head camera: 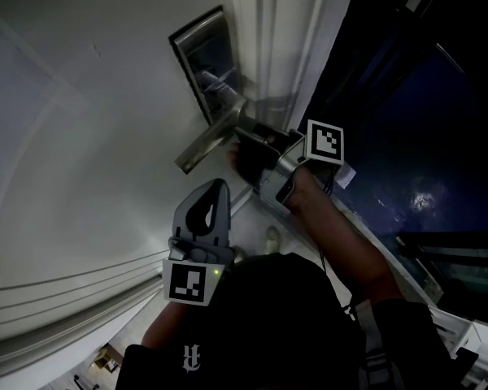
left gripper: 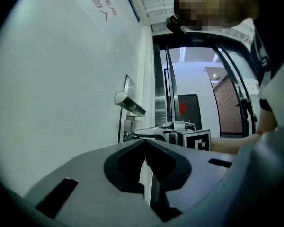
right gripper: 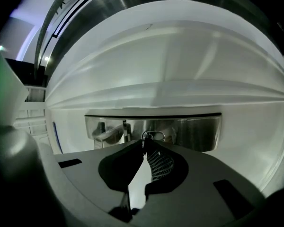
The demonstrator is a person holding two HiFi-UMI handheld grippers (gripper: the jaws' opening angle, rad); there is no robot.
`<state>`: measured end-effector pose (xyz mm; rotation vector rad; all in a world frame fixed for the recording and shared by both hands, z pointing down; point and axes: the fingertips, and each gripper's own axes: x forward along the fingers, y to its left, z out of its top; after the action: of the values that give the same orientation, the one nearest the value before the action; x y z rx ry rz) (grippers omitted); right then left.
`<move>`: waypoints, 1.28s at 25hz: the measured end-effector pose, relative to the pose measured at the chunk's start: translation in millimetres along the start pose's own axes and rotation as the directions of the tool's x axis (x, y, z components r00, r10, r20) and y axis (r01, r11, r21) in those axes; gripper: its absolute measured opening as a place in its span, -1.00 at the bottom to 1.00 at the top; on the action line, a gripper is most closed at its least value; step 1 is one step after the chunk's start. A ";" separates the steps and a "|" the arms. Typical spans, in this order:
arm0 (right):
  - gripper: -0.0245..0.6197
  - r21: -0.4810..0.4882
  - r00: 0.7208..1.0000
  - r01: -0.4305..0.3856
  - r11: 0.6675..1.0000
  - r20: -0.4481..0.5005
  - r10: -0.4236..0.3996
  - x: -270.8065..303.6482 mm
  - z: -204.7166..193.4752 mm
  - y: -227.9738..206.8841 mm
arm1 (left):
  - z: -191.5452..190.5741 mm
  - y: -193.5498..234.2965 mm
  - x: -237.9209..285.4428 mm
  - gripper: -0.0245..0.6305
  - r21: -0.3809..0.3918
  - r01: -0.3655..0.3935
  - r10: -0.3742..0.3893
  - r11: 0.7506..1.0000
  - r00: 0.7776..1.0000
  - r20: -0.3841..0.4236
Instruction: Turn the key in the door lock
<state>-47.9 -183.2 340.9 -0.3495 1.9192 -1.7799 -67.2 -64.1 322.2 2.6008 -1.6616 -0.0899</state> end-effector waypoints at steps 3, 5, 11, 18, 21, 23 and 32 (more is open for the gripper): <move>-0.85 -0.004 1.000 -0.011 1.000 0.010 0.012 0.2 0.7 0.4 | 0.0 -0.3 0.1 -0.91 0.001 0.001 -0.001 1.000 1.000 -0.001; -0.85 -0.018 1.000 -0.022 1.000 0.016 0.022 0.6 1.4 1.5 | 0.2 -0.2 -0.1 -0.91 0.002 0.001 -0.001 1.000 1.000 -0.001; -0.82 -0.072 1.000 0.005 0.997 0.027 -0.003 -3.2 5.2 -0.6 | -1.2 1.0 1.6 -0.91 0.000 0.006 -0.006 1.000 1.000 -0.006; -0.78 -0.092 1.000 0.025 0.995 -0.003 -0.025 -21.1 -0.9 -0.8 | -1.1 -0.2 5.3 -0.91 -0.010 0.014 -0.014 1.000 1.000 -0.011; -0.78 -0.105 0.999 0.035 0.994 -0.011 -0.036 -30.2 -2.0 -1.8 | -0.5 -1.3 8.4 -0.91 -0.013 0.021 -0.021 1.000 1.000 -0.010; -0.78 -0.104 0.999 0.040 0.994 -0.009 -0.041 -35.8 -2.8 -3.4 | -0.1 -0.6 10.3 -0.91 -0.017 0.021 -0.022 1.000 1.000 -0.011; -0.87 -0.610 0.988 0.101 0.786 -0.030 -0.150 -45.8 -29.5 20.4 | 6.9 0.8 23.6 -0.91 -0.021 0.020 -0.020 1.000 1.000 -0.019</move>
<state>-21.6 -132.6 329.8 -0.6478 2.5534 -1.2038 -58.5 -86.0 315.0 2.5953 -1.6196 -0.0815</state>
